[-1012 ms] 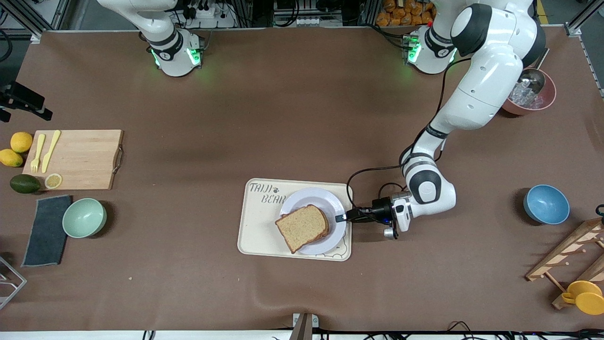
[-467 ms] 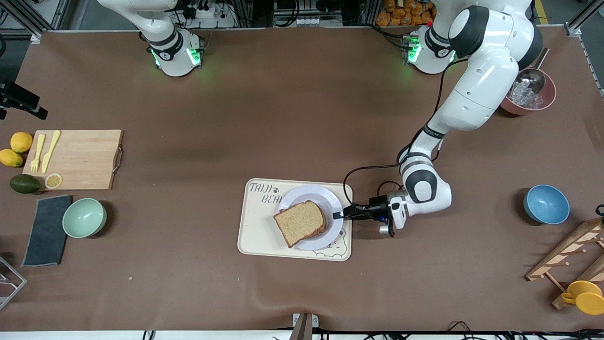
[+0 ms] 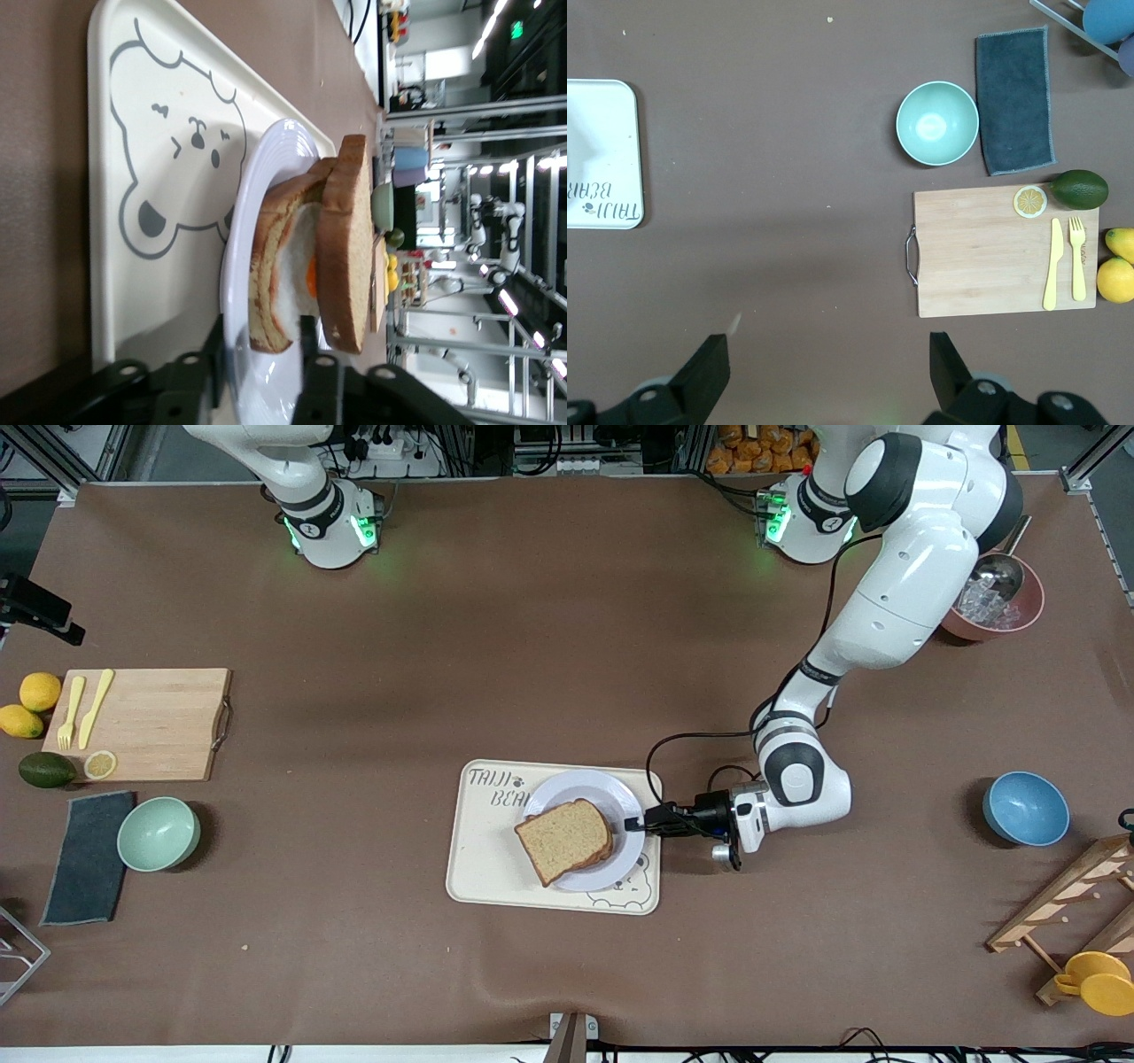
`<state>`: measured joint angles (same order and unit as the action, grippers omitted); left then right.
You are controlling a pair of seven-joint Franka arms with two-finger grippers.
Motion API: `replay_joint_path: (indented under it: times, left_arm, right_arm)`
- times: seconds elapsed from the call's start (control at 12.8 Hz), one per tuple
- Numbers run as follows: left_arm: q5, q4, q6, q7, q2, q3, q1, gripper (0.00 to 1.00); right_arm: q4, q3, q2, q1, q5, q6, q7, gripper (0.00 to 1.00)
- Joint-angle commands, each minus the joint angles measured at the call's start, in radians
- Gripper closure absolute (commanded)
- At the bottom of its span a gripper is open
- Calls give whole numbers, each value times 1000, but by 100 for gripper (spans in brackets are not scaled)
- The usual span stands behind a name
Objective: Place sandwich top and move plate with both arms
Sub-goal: 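Release the plate rim and pull the left gripper back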
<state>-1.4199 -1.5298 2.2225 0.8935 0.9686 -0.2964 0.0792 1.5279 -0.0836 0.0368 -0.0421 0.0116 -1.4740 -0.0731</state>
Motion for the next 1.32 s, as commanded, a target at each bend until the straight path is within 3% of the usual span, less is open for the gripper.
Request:
replay_joint_path:
  times: [0.0,0.31,0.62,1.25]
  left_arm:
    - [116,-23,-18,-163,-29,11,-16,0]
    - [153,-35,-131,-194,-71,13,-62,0]
    - [381,-10,-237,-373,-116,11,-147,0]
    - [835,152,-479,-686,-182,11,-254,0]
  right_arm:
    - [-14,7,6,-1,-18,15,21,0]
    - [-15,8,3,-1,-13,15,21,0]
    - [-17,8,2,1,-7,14,21,0]
    - [-23,8,0,2,-2,15,22,0]
